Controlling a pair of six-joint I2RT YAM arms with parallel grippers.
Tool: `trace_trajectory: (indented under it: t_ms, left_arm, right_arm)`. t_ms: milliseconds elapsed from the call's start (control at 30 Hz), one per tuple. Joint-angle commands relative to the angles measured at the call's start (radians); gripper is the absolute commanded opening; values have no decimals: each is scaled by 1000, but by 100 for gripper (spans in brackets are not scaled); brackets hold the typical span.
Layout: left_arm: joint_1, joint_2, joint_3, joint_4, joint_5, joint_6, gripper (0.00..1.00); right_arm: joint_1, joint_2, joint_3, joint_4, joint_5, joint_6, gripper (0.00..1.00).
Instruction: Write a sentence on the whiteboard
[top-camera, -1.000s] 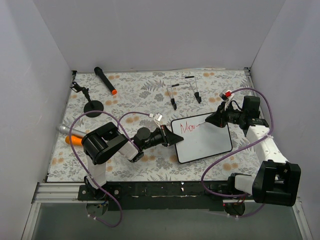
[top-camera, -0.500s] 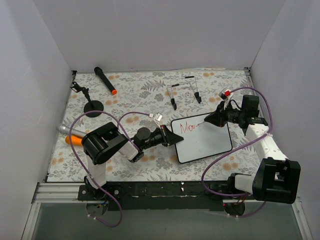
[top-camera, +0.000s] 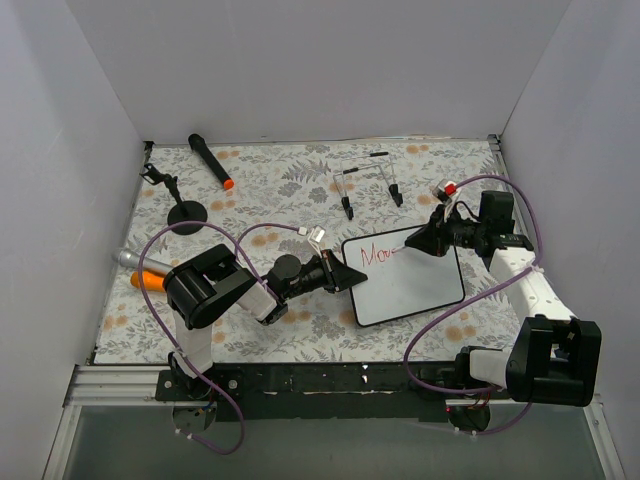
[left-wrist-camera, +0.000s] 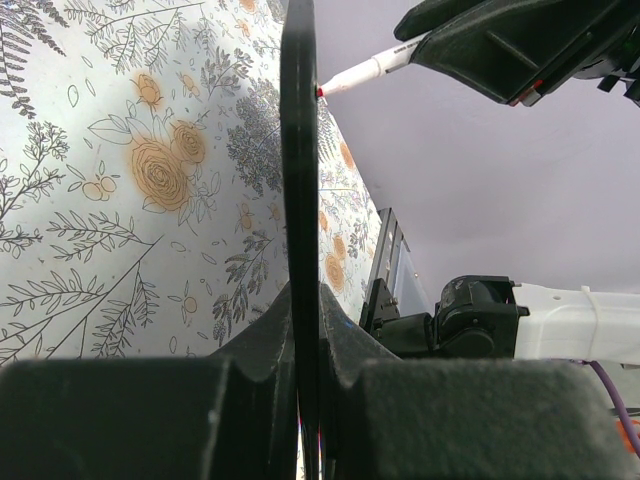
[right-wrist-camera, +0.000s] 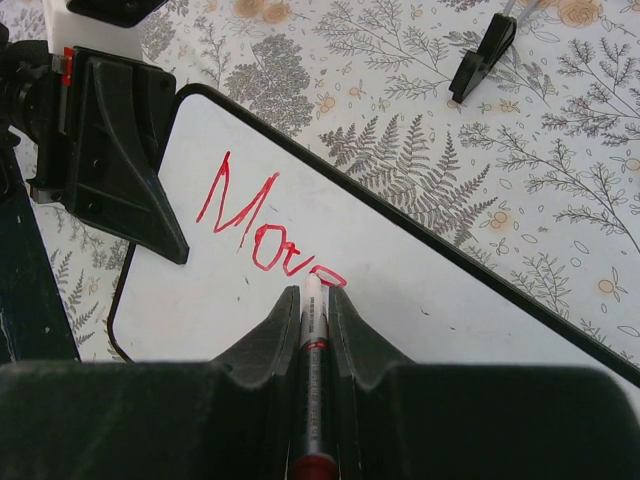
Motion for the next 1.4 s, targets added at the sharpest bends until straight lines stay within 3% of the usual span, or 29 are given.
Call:
trace_trajectory:
  t_ms: [0,433,867,1367]
  left_arm:
    - [-12,-24,28,76,2,52,0]
    - [-12,-29,18,75,0,57,0]
    - [-12,-41,-2,60,-10,74,0]
    - [-20,-98,-38,9,-50,97,0]
  right_arm:
    - [5,-5,37,-83,17,-72,1]
    - [0,-29,51,-122,105,-81,1]
    - [-49,-106,173,-228,-32,-113,1]
    - [-139,-178,102,-189,-56,-113,1]
